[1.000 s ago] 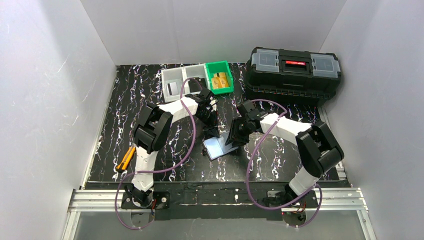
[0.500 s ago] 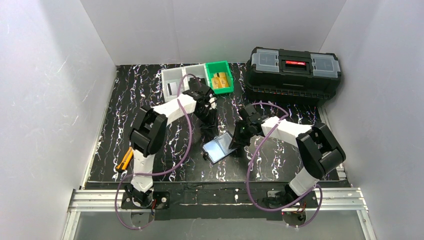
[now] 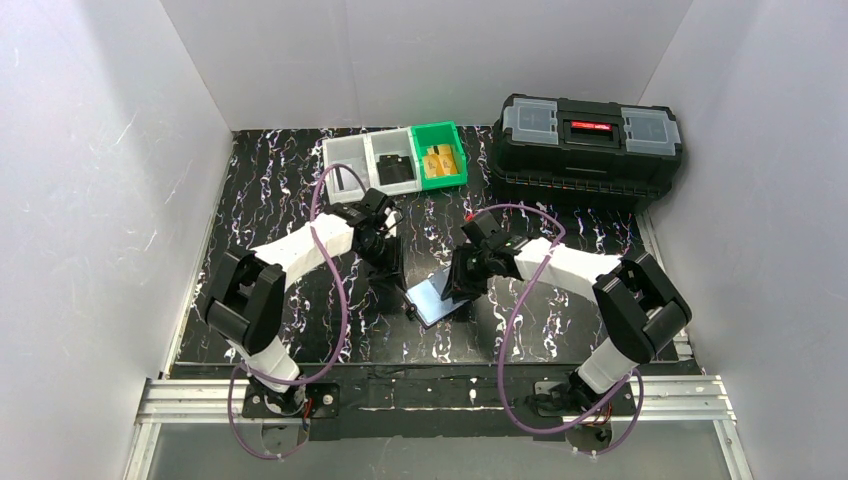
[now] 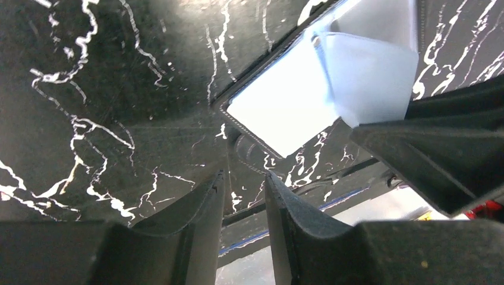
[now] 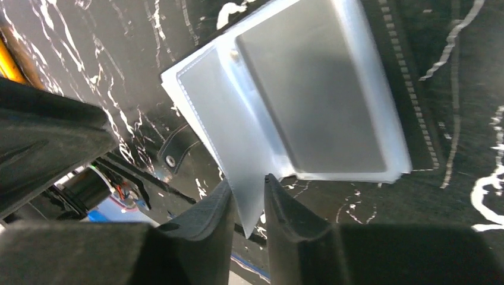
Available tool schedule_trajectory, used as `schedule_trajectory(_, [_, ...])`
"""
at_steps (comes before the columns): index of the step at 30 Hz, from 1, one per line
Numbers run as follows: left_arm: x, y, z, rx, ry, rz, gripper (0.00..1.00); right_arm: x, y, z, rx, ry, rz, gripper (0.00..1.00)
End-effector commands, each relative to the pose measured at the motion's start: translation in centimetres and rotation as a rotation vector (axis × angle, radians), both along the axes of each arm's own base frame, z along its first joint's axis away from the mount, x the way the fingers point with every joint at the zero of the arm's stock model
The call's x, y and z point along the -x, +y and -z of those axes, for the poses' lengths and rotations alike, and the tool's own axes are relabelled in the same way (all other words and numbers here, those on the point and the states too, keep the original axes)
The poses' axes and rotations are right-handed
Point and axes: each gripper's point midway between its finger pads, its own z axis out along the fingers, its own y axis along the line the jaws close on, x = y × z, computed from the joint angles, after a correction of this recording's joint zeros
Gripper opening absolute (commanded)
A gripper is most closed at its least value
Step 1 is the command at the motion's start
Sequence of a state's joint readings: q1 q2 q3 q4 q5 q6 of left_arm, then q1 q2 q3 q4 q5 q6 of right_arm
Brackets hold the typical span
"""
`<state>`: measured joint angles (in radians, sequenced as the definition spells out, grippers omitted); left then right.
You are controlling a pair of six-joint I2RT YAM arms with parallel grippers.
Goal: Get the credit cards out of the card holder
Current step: Remove the credit card from the card holder.
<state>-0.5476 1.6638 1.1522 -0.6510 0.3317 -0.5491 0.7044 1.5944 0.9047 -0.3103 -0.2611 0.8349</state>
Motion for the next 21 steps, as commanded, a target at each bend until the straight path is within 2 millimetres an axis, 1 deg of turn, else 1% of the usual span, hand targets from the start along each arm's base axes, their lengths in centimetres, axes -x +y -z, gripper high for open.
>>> schedule_trajectory(1, [-0.1,1.0,-1.8,0.017,-0.059,-0.041,0.31,-0.4,2.8,-2.4,-0.061,-0.070,-0.058,0.36])
schedule_trajectory(4, [-0.1,1.4,-2.2,0.023,-0.065,-0.054,0.32,0.0,3.5,-2.8,-0.065,-0.079,-0.081,0.46])
schedule_trajectory(7, [-0.1,1.5,-2.8,0.035,-0.077,-0.059,0.32,0.4,4.1,-2.7,-0.060,-0.078,-0.098,0.55])
schedule_trajectory(10, [-0.3,1.4,-3.4,0.046,-0.088,-0.058,0.33,0.6,4.3,-1.7,-0.051,-0.051,-0.102,0.59])
schedule_trajectory(17, [-0.6,0.4,-4.3,0.099,-0.083,-0.053,0.33,0.9,5.5,0.4,-0.065,0.014,-0.115,0.70])
schedule_trajectory(19, [-0.7,0.1,-4.7,0.115,-0.081,-0.051,0.33,0.9,5.4,0.5,-0.060,0.018,-0.108,0.71])
schedule_trajectory(21, [-0.9,-0.5,-5.1,0.143,-0.081,-0.048,0.33,0.6,5.0,-0.3,-0.057,-0.008,-0.093,0.73])
